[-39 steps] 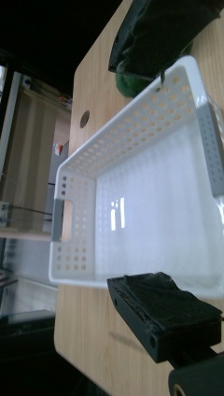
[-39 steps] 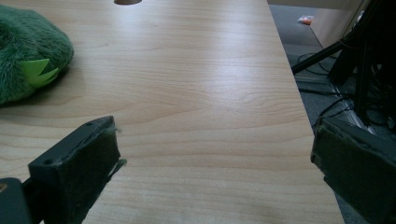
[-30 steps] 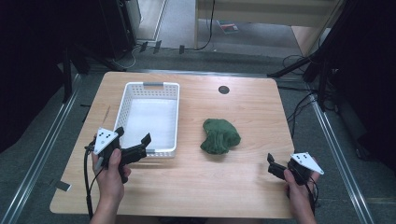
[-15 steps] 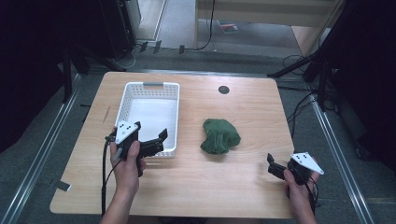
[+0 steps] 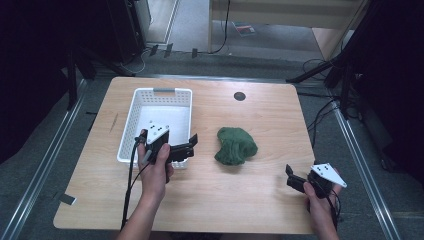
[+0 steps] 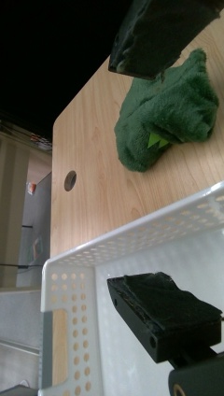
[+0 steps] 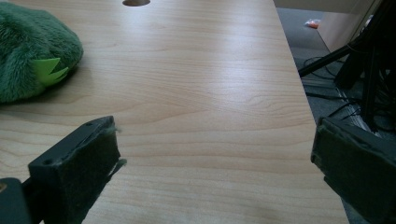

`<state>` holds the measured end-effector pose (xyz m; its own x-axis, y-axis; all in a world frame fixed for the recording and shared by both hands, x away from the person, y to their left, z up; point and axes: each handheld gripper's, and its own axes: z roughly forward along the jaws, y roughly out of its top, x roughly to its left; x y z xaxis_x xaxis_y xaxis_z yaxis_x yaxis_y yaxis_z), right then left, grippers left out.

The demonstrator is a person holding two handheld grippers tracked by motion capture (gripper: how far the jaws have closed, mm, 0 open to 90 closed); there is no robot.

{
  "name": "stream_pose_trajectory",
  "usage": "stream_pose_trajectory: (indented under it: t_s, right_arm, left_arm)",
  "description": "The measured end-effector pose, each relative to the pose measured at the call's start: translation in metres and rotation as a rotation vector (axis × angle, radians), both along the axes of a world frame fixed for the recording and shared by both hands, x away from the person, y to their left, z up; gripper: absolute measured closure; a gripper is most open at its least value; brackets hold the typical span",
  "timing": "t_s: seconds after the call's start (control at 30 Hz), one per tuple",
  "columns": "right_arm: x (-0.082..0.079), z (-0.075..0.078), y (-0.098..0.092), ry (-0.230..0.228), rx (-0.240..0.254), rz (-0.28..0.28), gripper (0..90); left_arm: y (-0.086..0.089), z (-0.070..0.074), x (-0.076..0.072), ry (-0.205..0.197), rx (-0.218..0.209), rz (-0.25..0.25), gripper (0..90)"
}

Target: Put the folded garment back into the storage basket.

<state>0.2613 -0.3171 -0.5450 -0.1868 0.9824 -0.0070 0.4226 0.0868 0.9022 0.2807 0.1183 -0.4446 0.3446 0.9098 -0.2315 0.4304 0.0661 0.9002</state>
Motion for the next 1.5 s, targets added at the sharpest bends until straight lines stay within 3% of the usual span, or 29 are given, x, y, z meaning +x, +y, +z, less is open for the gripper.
stream_pose_trajectory:
  t_s: [0.33, 0.4, 0.9, 1.33, 1.5]
  right_arm:
    - [0.000, 0.000, 0.000, 0.000, 0.000, 0.002, 1.4]
    - [0.000, 0.000, 0.000, 0.000, 0.000, 0.002, 1.3]
    - [0.000, 0.000, 0.000, -0.002, 0.004, -0.007, 1.3]
    - [0.000, 0.000, 0.000, -0.002, 0.009, -0.005, 1.3]
    - [0.000, 0.000, -0.001, -0.001, 0.010, -0.007, 1.4]
  left_arm:
    - [-0.036, -0.005, 0.013, 0.031, 0.018, -0.035, 1.6]
    - [-0.043, -0.007, 0.015, 0.039, 0.042, -0.034, 1.6]
    - [-0.103, -0.023, 0.034, 0.116, 0.112, -0.114, 1.6]
    - [-0.133, -0.054, 0.057, 0.227, 0.122, -0.118, 1.6]
    - [-0.141, -0.061, 0.063, 0.266, 0.103, -0.135, 1.6]
